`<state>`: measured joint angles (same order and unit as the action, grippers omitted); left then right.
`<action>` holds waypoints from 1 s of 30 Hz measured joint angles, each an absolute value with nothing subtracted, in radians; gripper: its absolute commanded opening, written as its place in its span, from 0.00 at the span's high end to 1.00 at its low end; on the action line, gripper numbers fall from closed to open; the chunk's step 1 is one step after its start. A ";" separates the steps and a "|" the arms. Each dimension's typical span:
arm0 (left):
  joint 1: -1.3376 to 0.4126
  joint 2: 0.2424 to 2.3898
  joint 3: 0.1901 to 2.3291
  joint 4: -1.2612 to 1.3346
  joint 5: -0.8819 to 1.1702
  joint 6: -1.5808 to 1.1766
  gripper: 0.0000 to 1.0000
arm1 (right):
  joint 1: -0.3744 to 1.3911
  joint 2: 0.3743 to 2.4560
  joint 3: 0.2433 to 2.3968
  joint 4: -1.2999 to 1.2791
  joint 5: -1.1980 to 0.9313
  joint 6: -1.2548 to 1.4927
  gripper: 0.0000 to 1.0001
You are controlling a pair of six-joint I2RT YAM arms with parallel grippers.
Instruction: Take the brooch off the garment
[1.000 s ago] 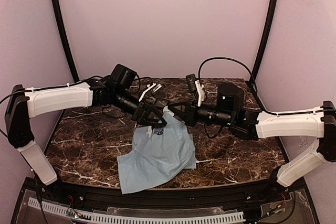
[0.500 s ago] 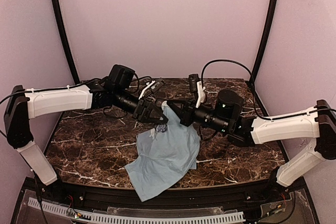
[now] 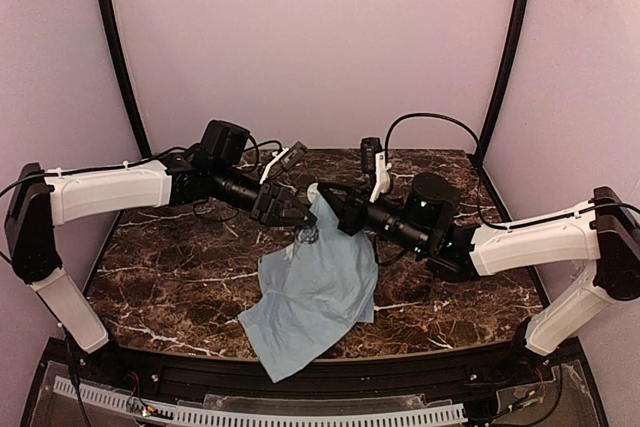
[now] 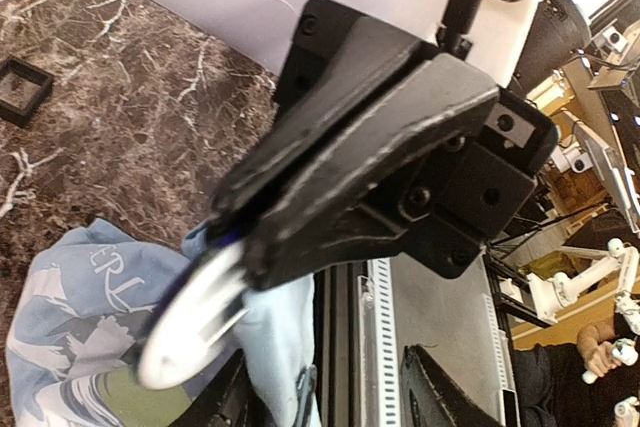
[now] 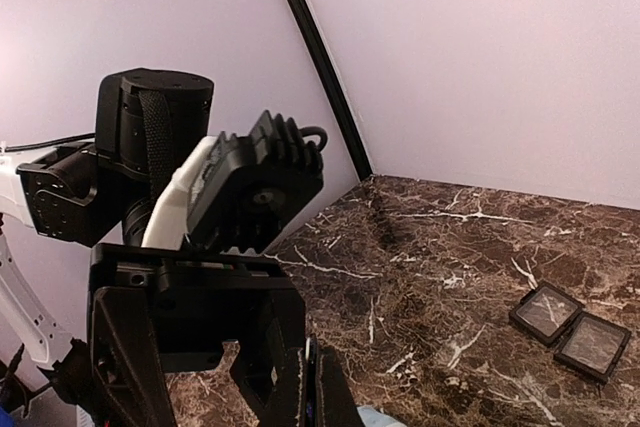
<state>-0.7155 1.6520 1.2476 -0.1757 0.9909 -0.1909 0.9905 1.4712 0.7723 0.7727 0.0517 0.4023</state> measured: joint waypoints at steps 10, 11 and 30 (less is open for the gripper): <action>-0.622 1.571 1.200 -0.121 0.967 -0.238 0.26 | 0.989 1.458 0.772 0.856 0.054 0.446 1.00; -0.624 1.570 1.195 -0.104 0.978 -0.247 0.27 | 0.989 1.458 0.772 0.863 0.048 0.451 1.00; -0.645 1.570 1.169 0.017 1.056 -0.340 0.68 | 0.989 1.494 0.778 0.918 -0.052 0.512 1.00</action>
